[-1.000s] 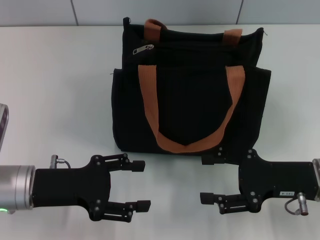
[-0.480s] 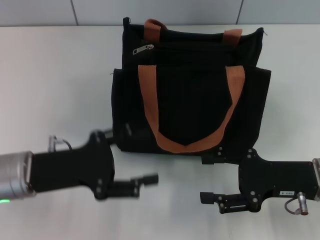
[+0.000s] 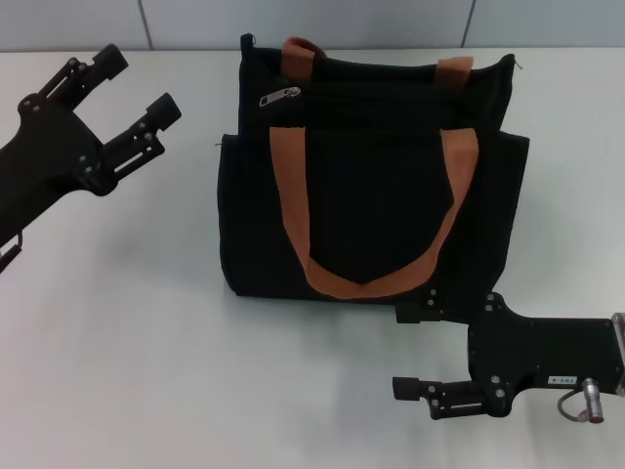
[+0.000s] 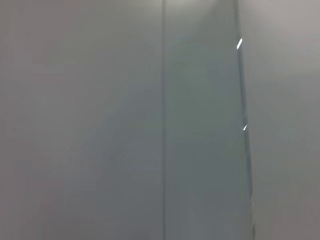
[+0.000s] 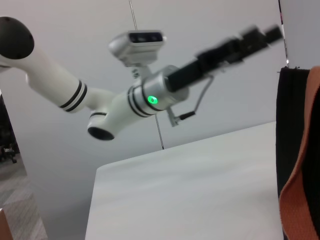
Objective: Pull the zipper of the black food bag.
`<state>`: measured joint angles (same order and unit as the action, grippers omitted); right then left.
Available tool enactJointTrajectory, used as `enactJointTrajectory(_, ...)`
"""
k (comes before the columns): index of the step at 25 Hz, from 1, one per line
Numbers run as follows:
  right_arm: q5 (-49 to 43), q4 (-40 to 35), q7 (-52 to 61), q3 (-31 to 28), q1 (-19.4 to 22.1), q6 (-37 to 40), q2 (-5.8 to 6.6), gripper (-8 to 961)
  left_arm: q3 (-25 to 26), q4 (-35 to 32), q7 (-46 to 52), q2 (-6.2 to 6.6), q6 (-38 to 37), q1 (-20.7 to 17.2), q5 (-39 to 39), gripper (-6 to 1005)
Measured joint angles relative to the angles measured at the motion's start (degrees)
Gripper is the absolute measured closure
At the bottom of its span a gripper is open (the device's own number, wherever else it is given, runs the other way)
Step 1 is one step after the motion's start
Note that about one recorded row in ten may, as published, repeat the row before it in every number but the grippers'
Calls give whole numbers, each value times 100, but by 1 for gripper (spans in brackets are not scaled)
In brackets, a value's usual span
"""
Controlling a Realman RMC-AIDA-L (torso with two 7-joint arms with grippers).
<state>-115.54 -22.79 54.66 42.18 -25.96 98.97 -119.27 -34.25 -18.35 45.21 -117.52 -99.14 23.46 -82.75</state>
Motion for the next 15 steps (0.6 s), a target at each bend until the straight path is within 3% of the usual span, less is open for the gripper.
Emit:
enactJointTrajectory(2,2,-2,0,0,1,-1,0,135,-3,-8,17,16,89,15,-21,207)
enactJointTrajectory(3,3,-7,0,0,2,-1,6,135,-58,-27,305,170,724,220,-371,209)
enactJointTrajectory(4,3,-7,0,0,2,-1,6,135,-62,-28,425,207,889,307,-532,210)
enactJointTrajectory(6,5,-21,0,0,3,0,8,136,-69,-32,577,211,1125,460,-888,212)
enactJointTrajectory(9,6,-23,0,0,4,0,9,136,-81,-110,591,118,1362,629,-1329,215)
enactJointTrajectory(11,6,-29,0,0,4,1,9,136,-98,-296,577,-32,1683,815,-1690,217)
enactJointTrajectory(15,6,-34,0,1,2,3,9,136,-104,-342,569,-74,2048,1046,-1907,222)
